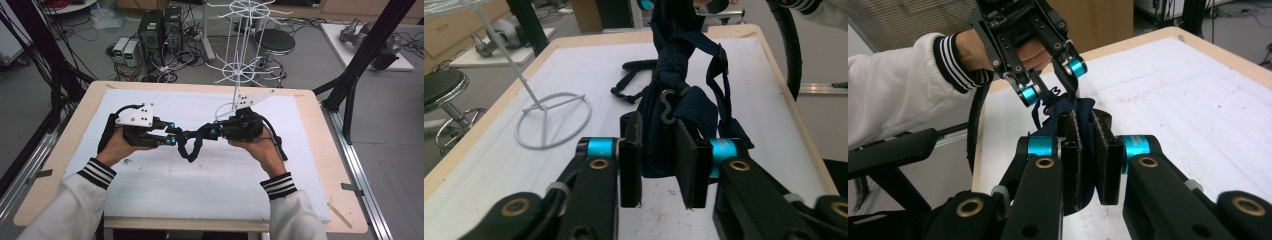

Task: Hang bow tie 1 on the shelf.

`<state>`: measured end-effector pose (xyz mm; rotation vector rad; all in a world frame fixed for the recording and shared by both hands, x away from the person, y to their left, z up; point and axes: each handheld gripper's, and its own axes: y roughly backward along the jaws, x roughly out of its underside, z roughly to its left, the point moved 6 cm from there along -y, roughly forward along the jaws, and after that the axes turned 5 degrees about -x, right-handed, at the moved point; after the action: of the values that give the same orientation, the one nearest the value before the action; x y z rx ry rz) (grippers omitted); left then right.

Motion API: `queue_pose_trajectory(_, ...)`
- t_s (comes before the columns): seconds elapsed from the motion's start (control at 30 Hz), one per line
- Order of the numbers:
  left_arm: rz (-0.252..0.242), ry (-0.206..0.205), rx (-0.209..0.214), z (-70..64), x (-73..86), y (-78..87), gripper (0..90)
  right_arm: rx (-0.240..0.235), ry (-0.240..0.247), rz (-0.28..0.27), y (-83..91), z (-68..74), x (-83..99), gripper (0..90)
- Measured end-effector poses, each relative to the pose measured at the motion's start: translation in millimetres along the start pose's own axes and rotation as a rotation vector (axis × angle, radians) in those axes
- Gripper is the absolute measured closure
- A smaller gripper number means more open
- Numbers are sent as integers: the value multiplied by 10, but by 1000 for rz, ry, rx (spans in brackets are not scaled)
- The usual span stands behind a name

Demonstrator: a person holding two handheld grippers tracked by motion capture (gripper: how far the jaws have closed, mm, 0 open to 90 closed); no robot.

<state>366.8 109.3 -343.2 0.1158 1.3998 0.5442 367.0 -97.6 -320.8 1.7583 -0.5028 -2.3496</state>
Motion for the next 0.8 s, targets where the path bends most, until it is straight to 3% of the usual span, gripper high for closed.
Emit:
queue_pose_trajectory(0.03, -4, 2, -11, 9, 1, 4, 708, 0, 0, 0, 0, 0, 0, 844)
queue_pose_trajectory(0.07, -5, 6, -30, 21, 7, 9, 596, 8, 10, -1, 8, -1, -1, 844)
queue_pose_trajectory(0.1, -5, 13, -43, 29, 17, 10, 596, 8, 10, -1, 8, -1, -1, 844)
queue_pose_trajectory(0.17, -10, 20, -69, 45, 41, 16, 484, 24, 16, -15, 31, -7, -6, 844)
queue_pose_trajectory(0.2, -16, 31, -87, 58, 55, 18, 484, 24, 16, -15, 31, -7, -6, 844)
queue_pose_trajectory(0.3, -25, 63, -126, 103, 102, 22, 356, 36, 19, -24, 52, -19, -1, 844)
queue_pose_trajectory(0.47, -47, 107, -164, 149, 137, 55, 201, 65, 25, -33, 82, -34, -3, 843)
queue_pose_trajectory(0.53, -50, 109, -193, 168, 154, 86, 184, 80, 35, -47, 103, -43, -16, 844)
queue_pose_trajectory(0.63, -96, 153, -243, 195, 213, 165, 165, 126, 52, -68, 154, -60, -36, 843)
queue_pose_trajectory(0.8, -113, 187, -278, 195, 353, 235, 165, 178, 72, -98, 207, -71, -56, 843)
